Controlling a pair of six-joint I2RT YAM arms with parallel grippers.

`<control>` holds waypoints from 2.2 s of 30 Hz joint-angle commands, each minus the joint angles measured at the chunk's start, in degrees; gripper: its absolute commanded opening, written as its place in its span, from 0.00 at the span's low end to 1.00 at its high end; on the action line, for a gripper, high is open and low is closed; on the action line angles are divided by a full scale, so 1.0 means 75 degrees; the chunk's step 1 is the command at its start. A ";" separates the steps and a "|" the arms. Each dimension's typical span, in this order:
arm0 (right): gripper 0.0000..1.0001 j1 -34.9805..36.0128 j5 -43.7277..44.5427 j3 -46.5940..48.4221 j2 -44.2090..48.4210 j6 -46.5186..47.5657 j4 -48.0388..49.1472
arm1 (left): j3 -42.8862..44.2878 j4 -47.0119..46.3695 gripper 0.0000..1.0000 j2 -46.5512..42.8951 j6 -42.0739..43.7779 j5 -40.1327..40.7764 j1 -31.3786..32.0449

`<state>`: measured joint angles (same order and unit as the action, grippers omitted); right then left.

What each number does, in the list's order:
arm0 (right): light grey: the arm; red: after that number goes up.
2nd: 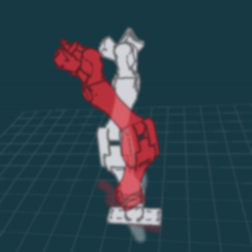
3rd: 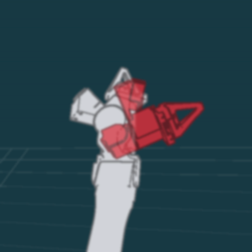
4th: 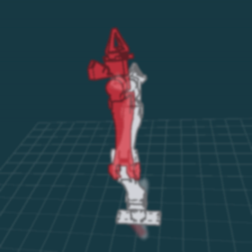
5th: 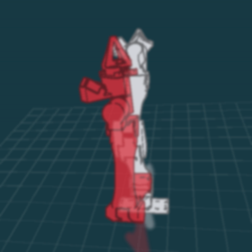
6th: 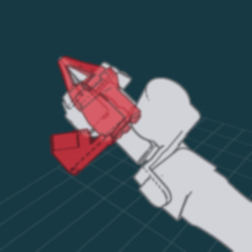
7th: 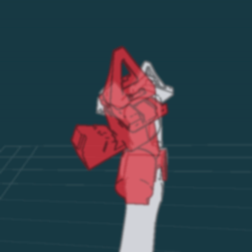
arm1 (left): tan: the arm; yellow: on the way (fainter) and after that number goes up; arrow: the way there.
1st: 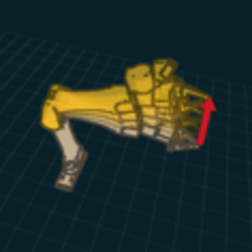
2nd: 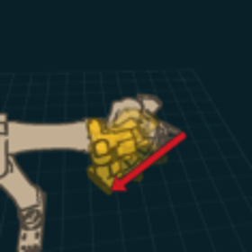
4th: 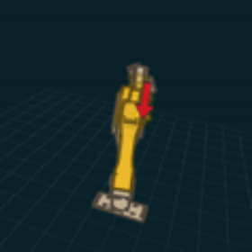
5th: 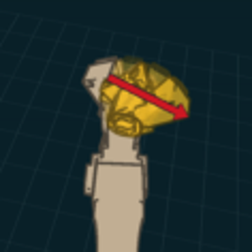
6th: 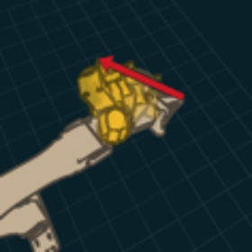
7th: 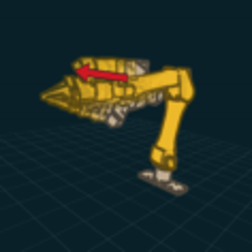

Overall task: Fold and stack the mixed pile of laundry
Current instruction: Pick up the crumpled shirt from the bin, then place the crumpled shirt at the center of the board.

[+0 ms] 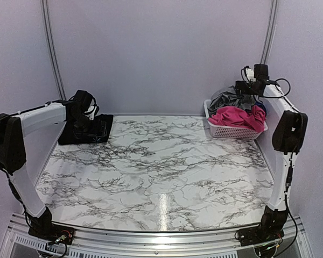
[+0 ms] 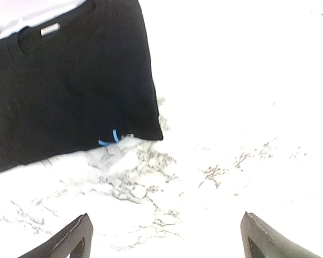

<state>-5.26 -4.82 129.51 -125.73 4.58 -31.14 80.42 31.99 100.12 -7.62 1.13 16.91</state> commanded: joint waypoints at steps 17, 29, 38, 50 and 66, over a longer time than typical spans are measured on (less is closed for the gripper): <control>0.00 0.1149 0.1827 0.1697 -0.0377 0.0369 0.2185 | 0.0104 0.0075 0.99 -0.0716 -0.0687 -0.0469 0.0031; 0.00 0.1056 -0.0518 0.2002 0.0998 -0.2837 0.5043 | -0.0414 -0.0342 0.99 -0.1422 -0.1248 -0.0275 0.0030; 0.00 0.1927 -0.2307 0.2159 0.1509 -0.5463 0.6268 | -0.1033 -0.0960 0.99 -0.2394 -0.1740 0.0118 0.0015; 0.00 0.4847 -0.2761 0.2165 0.1869 -0.7121 0.7040 | -0.1887 -0.1663 0.99 -0.3673 -0.2632 -0.0014 -0.0164; 0.91 0.2634 -0.2336 -0.6100 0.6418 -0.4227 0.2537 | -0.2983 -0.1425 0.99 -0.4934 -0.2232 -0.0655 -0.0245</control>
<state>15.86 -30.94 99.72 -89.14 -46.28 13.10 61.23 20.78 66.85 -26.76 -0.01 15.20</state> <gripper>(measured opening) 0.646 0.989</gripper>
